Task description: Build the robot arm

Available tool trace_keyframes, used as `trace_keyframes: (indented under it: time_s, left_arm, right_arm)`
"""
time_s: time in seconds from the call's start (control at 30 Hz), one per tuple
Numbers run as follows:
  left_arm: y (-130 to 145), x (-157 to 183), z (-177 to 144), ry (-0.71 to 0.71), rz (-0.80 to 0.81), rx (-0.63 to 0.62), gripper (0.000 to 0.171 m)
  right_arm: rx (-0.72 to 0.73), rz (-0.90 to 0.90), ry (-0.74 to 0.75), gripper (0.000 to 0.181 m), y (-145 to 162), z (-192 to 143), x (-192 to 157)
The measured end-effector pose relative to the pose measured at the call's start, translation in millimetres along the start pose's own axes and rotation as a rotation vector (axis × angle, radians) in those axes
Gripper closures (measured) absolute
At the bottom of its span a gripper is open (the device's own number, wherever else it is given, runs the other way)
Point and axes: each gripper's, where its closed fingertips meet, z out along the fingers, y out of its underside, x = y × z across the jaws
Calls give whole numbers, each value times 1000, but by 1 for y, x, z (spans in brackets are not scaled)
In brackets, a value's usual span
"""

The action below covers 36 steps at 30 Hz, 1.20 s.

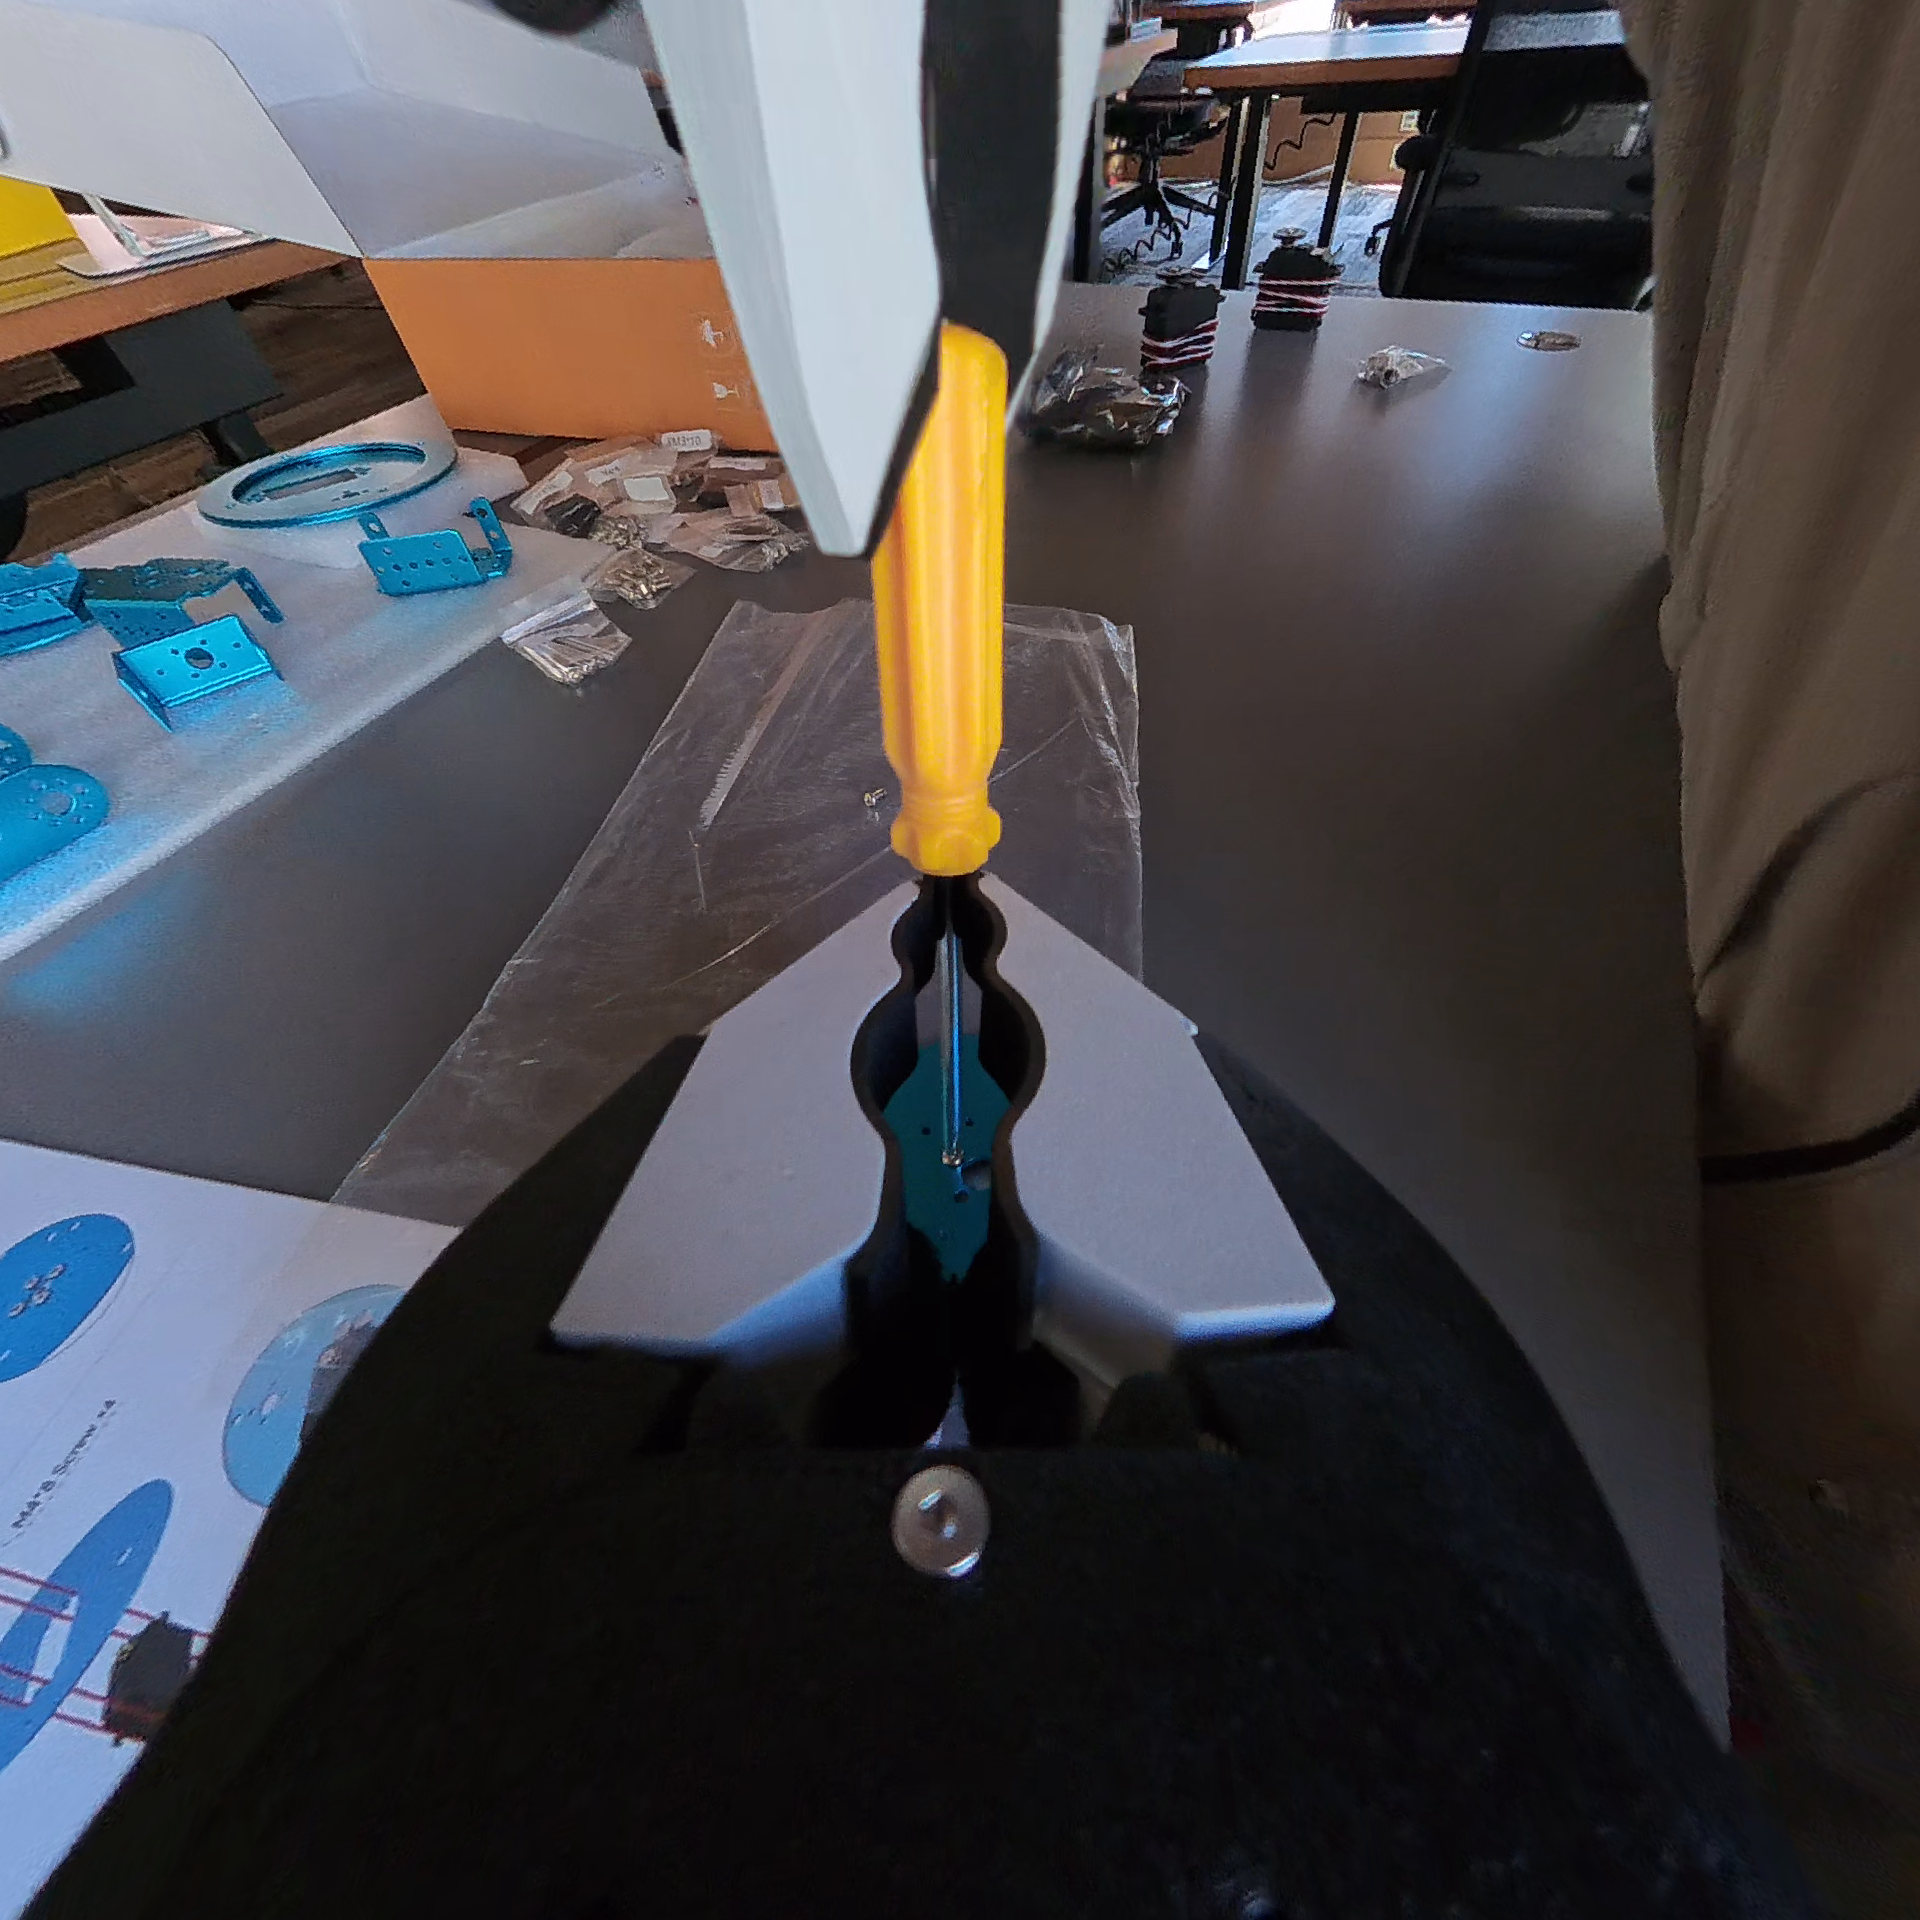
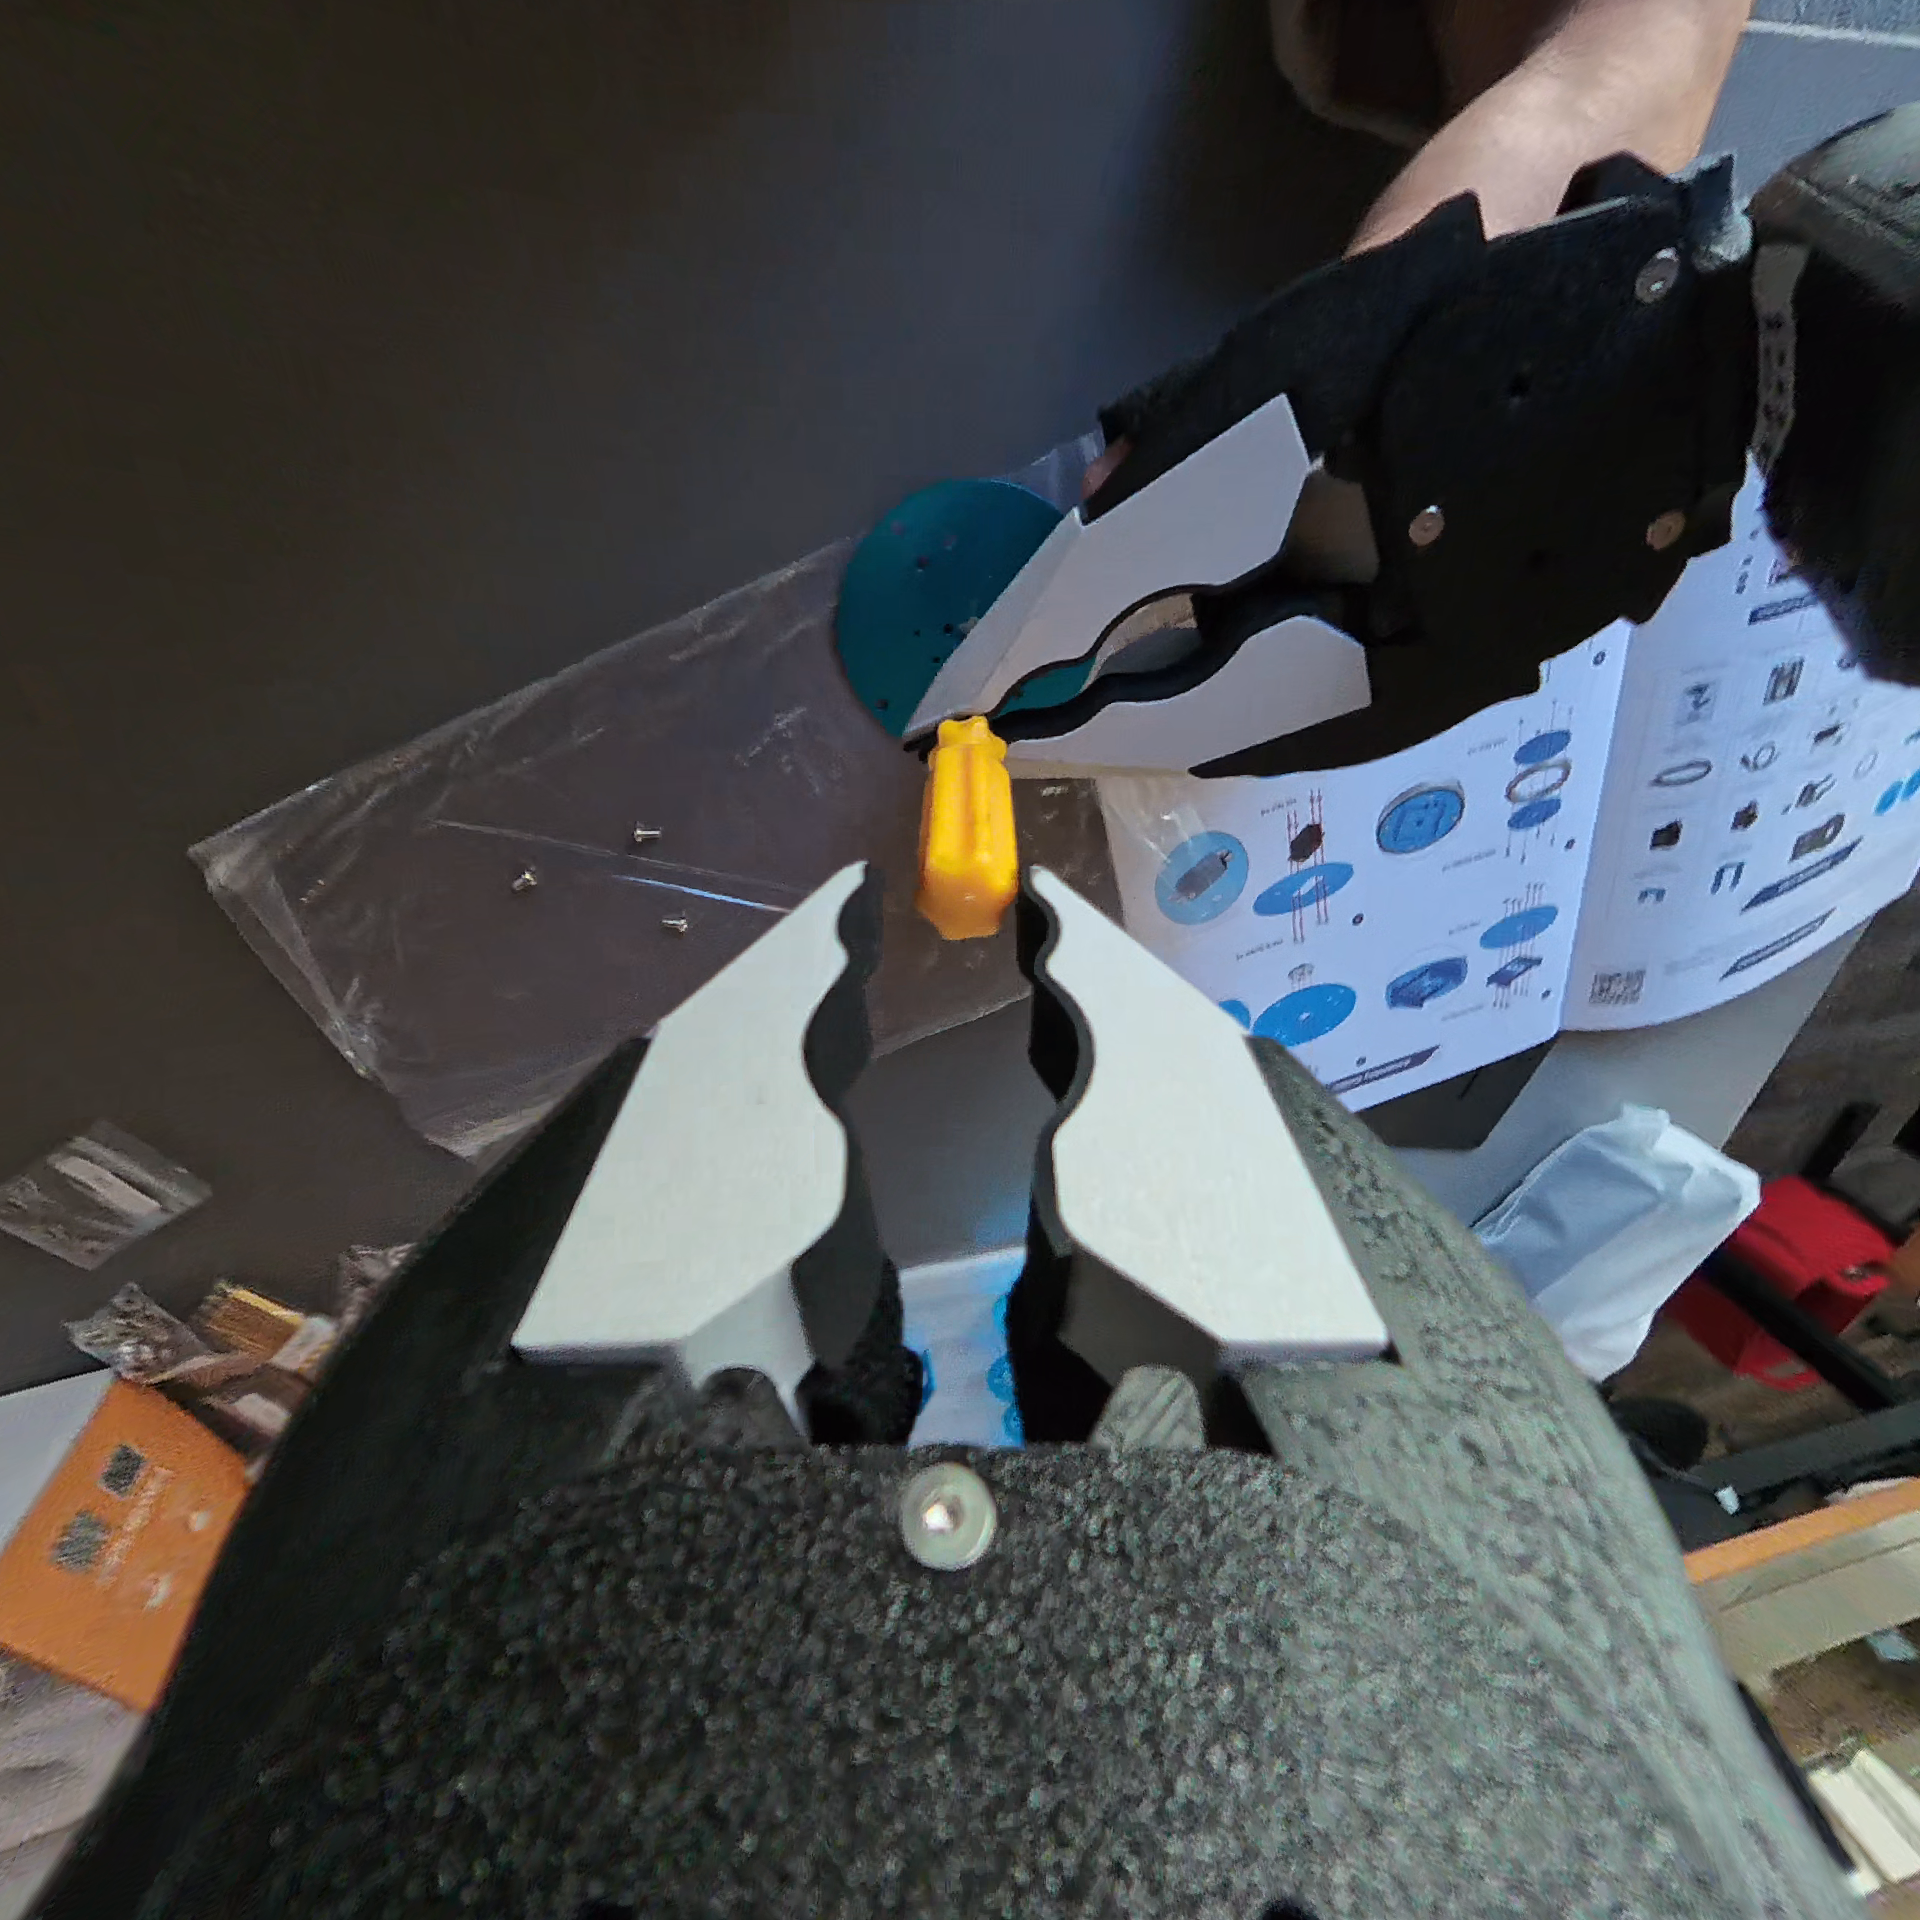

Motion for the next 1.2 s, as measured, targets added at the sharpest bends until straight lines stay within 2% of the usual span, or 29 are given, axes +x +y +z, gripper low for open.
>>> trace_keyframes:
  time_s: [0.03,0.23,0.33,0.43,0.6,0.67,0.9,1.03,1.2]
  left_arm:
    - [0,0,0,2,-1,-2,167]
    - [1,-2,1,-18,-42,-8,167]
    - [14,-7,-11,-85,-111,-91,149]
    - [31,-2,-31,-94,-138,-165,168]
    - [63,8,-24,-76,-107,-380,171]
    - [66,8,-23,-84,-121,-392,171]
    - [67,5,-23,-112,-136,-378,171]
    - [66,4,-22,-130,-138,-369,171]
    - [66,2,-20,-154,-123,-371,171]
  right_arm:
    - [19,-12,-8,164,-1,1,1]
    - [59,19,-41,164,2,2,0]
    - [59,25,-37,163,2,2,-3]
    - [67,62,-52,163,1,2,-4]
    - [60,102,-50,163,-1,2,-1]
    - [50,149,-53,163,0,1,2]
    - [58,539,-157,163,-12,1,16]
    - [50,860,-217,163,-19,3,28]
    - [12,1240,-202,164,-16,5,36]
